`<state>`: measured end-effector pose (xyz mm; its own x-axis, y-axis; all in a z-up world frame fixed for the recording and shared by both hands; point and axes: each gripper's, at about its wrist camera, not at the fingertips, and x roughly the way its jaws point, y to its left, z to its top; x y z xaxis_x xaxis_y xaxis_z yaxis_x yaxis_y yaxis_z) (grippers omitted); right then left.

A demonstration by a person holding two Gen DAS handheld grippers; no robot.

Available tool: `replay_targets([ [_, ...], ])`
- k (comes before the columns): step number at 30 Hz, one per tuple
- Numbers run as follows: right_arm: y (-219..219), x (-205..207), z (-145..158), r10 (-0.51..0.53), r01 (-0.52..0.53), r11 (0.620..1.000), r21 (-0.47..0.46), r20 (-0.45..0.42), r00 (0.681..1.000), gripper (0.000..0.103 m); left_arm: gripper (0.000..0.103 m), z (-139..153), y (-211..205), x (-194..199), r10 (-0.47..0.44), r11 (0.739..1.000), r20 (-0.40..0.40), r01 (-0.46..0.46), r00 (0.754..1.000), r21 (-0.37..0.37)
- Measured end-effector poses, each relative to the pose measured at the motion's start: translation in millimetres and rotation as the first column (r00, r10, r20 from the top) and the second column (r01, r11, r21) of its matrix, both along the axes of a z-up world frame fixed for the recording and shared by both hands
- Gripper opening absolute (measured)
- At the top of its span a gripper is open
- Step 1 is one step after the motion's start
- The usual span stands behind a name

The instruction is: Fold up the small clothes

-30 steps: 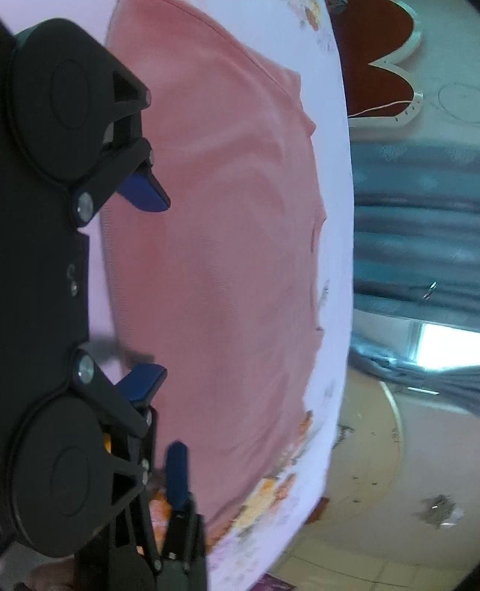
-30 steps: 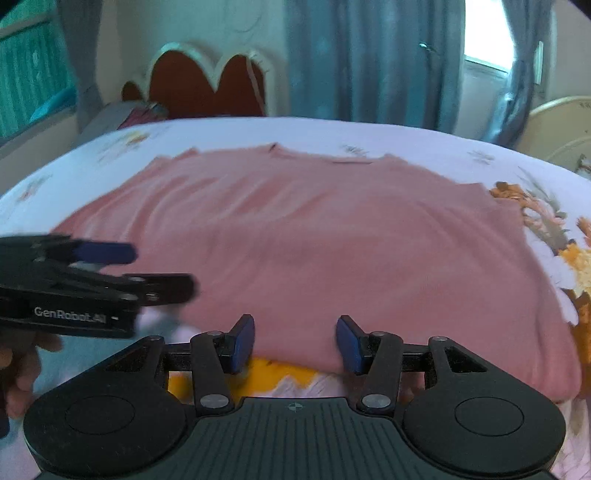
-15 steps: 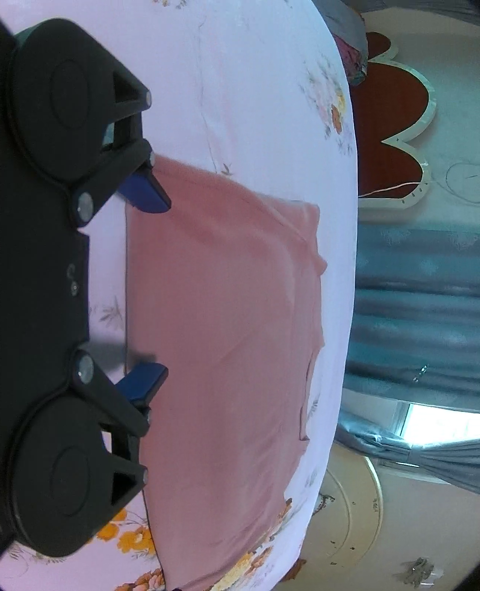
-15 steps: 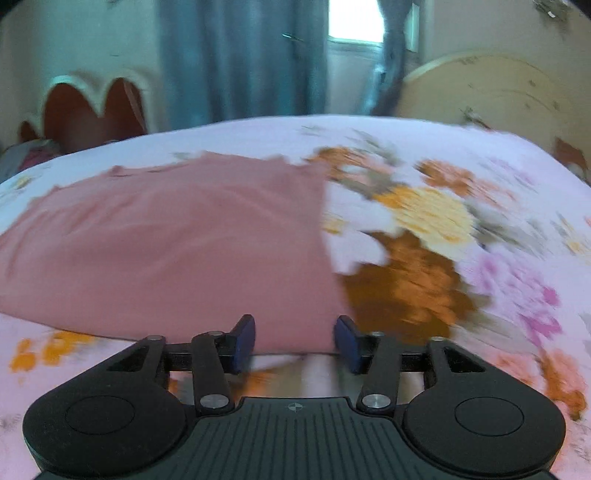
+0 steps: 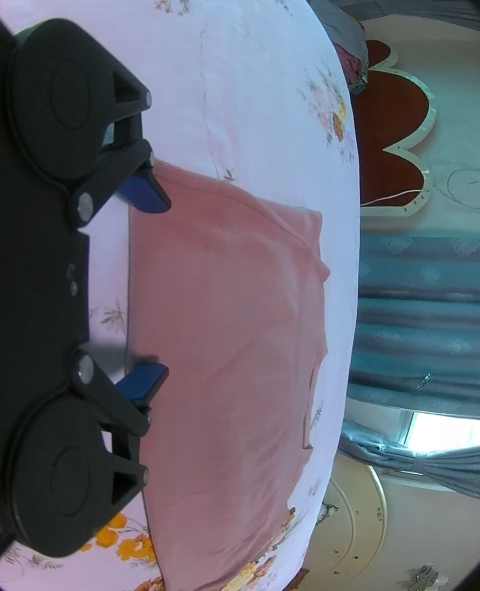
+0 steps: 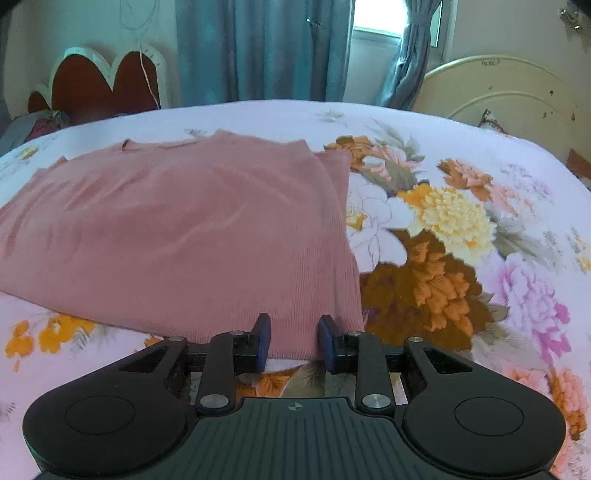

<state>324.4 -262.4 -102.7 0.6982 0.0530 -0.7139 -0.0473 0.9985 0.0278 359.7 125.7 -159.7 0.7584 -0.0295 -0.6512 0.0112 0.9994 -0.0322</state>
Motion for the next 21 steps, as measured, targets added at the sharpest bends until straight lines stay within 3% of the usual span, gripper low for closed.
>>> replay_targets([
  [2, -0.5, -2.1, 3.5, -0.003, 0.002, 1.0, 0.02, 0.022, 1.0, 0.028, 0.088, -1.1, -1.1, -0.3, 0.001, 1.0, 0.0, -0.001, 1.0, 0.007],
  [4, -0.2, 5.4, -10.2, -0.003, 0.002, 1.0, -0.004, -0.067, 0.998, 0.028, 0.088, -2.0, -2.7, -0.9, 0.007, 1.0, 0.002, -0.007, 1.0, 0.009],
  [17, 4.5, 8.1, -14.0, 0.004, -0.006, 0.999, -0.034, -0.066, 0.998, 0.028, 0.089, -1.2, 2.9, -3.4, -0.012, 1.0, 0.008, 0.012, 1.0, -0.004],
  [21, 9.2, 3.4, -1.0, -0.006, 0.001, 0.999, -0.048, -0.095, 0.996, 0.029, 0.089, 9.5, 5.4, -15.8, -0.009, 1.0, 0.008, 0.009, 1.0, -0.006],
])
